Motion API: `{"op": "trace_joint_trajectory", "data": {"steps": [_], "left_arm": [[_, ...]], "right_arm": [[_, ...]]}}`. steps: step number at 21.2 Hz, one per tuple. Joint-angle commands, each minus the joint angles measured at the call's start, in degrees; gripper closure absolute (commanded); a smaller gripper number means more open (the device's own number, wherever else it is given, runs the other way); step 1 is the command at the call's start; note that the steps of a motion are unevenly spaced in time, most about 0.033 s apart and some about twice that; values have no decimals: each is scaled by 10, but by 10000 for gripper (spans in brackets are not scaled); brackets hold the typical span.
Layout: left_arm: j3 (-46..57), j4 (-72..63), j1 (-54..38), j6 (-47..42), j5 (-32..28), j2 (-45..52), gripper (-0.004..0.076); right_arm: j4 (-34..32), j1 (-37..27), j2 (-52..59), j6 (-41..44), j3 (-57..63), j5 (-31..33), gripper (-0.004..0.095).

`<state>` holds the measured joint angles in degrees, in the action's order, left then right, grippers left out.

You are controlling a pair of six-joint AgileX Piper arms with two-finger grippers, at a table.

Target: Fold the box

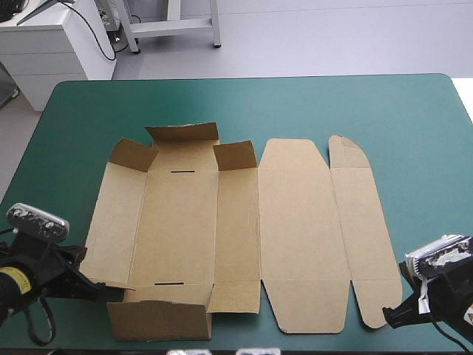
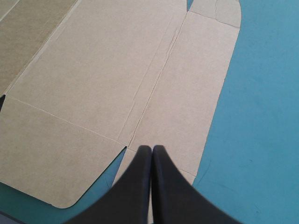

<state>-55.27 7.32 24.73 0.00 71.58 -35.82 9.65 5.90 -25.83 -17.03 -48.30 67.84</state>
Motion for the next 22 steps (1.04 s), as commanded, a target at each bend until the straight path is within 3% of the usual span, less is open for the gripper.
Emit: {"op": "trace_joint_trajectory", "data": {"steps": [1, 7, 13, 18, 22], "left_arm": [[-17, 36, 3, 0, -19, -77, 730], [-46, 51, 3, 0, -59, -162, 705], [-133, 46, -32, 59, -27, -230, 705], [-137, -89, -232, 153, -24, -231, 705], [-136, -267, -394, 277, 17, -234, 705]], "right_arm": [[2, -4, -5, -3, -11, -34, 927], [2, -4, -5, -3, -11, -34, 927], [0, -4, -5, -3, -11, -34, 927], [0, -4, -5, -3, -11, -32, 928], [0, -4, -5, -3, -11, -32, 927]]}}
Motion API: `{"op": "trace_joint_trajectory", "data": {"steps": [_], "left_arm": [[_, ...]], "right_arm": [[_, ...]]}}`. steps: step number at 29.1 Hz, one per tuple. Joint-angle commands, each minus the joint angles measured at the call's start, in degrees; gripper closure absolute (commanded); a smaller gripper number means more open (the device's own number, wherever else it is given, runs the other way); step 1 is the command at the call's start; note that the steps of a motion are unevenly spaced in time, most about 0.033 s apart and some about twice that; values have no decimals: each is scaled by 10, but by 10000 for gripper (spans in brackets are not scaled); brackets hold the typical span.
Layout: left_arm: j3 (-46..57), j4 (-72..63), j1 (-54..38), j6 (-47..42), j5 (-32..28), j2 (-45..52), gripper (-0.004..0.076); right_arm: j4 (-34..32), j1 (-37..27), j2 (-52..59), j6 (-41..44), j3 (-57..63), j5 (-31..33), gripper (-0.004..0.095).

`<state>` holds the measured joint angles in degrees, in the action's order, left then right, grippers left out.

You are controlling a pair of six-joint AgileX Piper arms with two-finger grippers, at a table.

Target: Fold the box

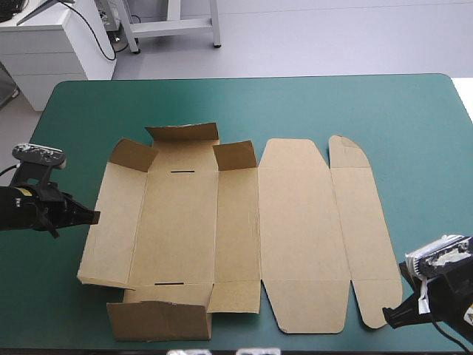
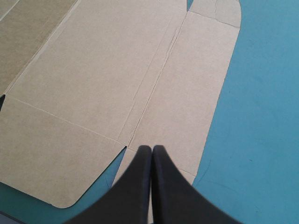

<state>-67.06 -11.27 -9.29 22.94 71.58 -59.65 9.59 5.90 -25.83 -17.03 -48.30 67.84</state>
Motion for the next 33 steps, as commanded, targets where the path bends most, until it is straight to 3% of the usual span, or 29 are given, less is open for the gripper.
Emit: {"op": "trace_joint_trajectory", "data": {"steps": [1, 7, 15, 19, 23, 25, 33], "left_arm": [[-16, -103, -103, 58, 24, 4, 705], [-16, -80, -192, 45, 24, -5, 706], [-13, -72, -195, 34, 24, -63, 682], [-13, -80, -195, 31, 24, -104, 528], [-12, -87, -195, -2, 24, -132, 269], [-9, -103, -195, -8, 24, -144, 179], [54, -188, -195, 44, 24, -184, 154]], "right_arm": [[1, -4, -5, -3, -11, -32, 927], [1, -4, -5, -5, -11, -34, 928], [0, -4, -5, -5, -11, -34, 927], [0, -4, -5, -5, -11, -34, 928], [0, -4, -5, -5, -11, -34, 927], [0, -4, -5, -5, -11, -34, 927], [0, -4, -5, -14, -11, -34, 928]]}}
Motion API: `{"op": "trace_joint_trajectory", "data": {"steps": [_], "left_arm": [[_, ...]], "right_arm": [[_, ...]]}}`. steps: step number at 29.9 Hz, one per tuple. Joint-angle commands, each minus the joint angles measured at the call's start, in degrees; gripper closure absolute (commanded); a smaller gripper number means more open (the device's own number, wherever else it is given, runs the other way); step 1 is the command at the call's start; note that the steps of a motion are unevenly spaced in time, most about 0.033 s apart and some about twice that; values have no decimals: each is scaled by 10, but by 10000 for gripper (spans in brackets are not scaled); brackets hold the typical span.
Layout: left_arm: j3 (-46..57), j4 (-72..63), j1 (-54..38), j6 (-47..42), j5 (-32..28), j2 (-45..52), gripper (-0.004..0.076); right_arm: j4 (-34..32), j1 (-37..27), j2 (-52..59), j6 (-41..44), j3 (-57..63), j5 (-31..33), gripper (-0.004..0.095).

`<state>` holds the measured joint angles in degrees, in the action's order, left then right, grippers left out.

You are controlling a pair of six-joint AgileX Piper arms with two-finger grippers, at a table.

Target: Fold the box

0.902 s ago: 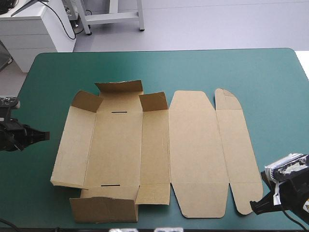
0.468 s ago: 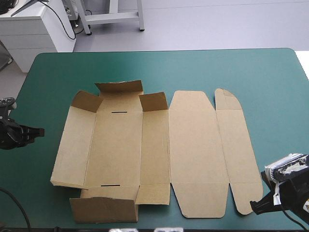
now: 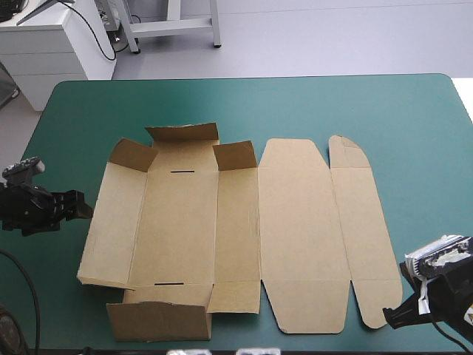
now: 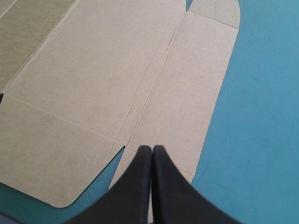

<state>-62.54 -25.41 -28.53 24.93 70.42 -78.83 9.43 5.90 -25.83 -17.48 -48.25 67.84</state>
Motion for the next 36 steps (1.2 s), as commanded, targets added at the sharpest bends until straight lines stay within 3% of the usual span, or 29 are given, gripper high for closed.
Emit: {"op": "trace_joint_trajectory", "data": {"steps": [1, 8, 20, 31, 34, 36], "left_arm": [[23, -50, -2, 33, 35, 7, 154], [97, -87, -2, 78, 19, 7, 155], [121, -156, 0, 125, 32, 6, 155], [130, -148, 80, 130, 33, -19, 156], [130, -148, 80, 126, 31, -23, 204], [130, -147, 80, 125, 30, -25, 310]], "right_arm": [[2, -4, -5, -9, -12, -34, 927], [2, -4, -5, -9, -12, -34, 928], [2, -4, -5, -9, -12, -33, 928], [2, -4, -5, -9, -12, -34, 928], [4, -4, -5, -9, -12, -34, 927], [4, -4, -5, -9, -12, -34, 927]]}}
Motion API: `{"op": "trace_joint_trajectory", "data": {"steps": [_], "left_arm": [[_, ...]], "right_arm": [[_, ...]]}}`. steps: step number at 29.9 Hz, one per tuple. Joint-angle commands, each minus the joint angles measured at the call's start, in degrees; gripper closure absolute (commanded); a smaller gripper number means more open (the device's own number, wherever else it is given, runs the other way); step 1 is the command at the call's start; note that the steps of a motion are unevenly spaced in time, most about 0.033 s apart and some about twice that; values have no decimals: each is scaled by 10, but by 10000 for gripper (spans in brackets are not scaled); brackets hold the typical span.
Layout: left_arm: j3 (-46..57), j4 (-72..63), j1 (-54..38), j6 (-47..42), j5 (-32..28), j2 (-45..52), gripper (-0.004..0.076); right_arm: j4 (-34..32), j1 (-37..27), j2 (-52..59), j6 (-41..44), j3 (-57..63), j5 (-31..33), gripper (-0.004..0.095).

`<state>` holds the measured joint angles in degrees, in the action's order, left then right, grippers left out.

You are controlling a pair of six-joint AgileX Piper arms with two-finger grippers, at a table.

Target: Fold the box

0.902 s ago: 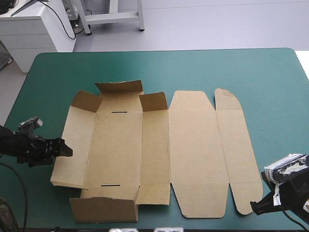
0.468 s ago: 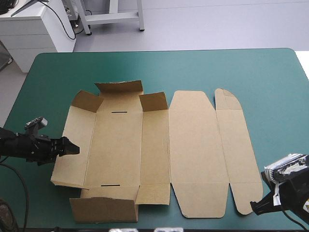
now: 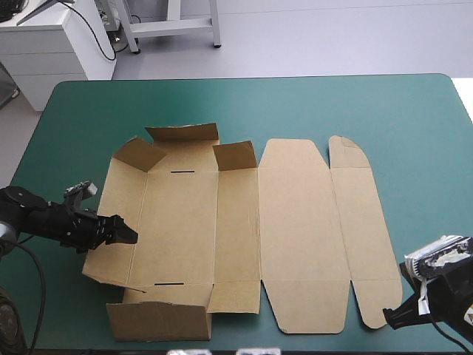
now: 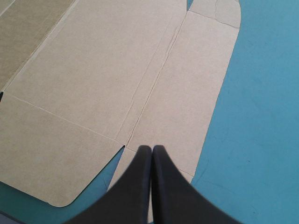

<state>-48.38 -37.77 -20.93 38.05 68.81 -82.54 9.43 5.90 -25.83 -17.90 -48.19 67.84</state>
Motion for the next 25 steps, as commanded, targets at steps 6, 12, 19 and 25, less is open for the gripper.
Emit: {"op": "trace_joint_trajectory", "data": {"steps": [6, 12, 19, 25], "left_arm": [[-11, -16, 4, -22, 41, 12, 727], [-11, -21, 4, 8, 48, 12, 731], [-11, -34, 4, 27, 42, 12, 731], [-31, -57, 13, 61, 55, 13, 731]], "right_arm": [[6, -4, -5, -1, -12, -32, 927], [7, -4, -5, -1, -12, -32, 927], [9, -4, -5, -1, -12, -33, 927], [11, -4, -5, -1, -12, -33, 927]]}}
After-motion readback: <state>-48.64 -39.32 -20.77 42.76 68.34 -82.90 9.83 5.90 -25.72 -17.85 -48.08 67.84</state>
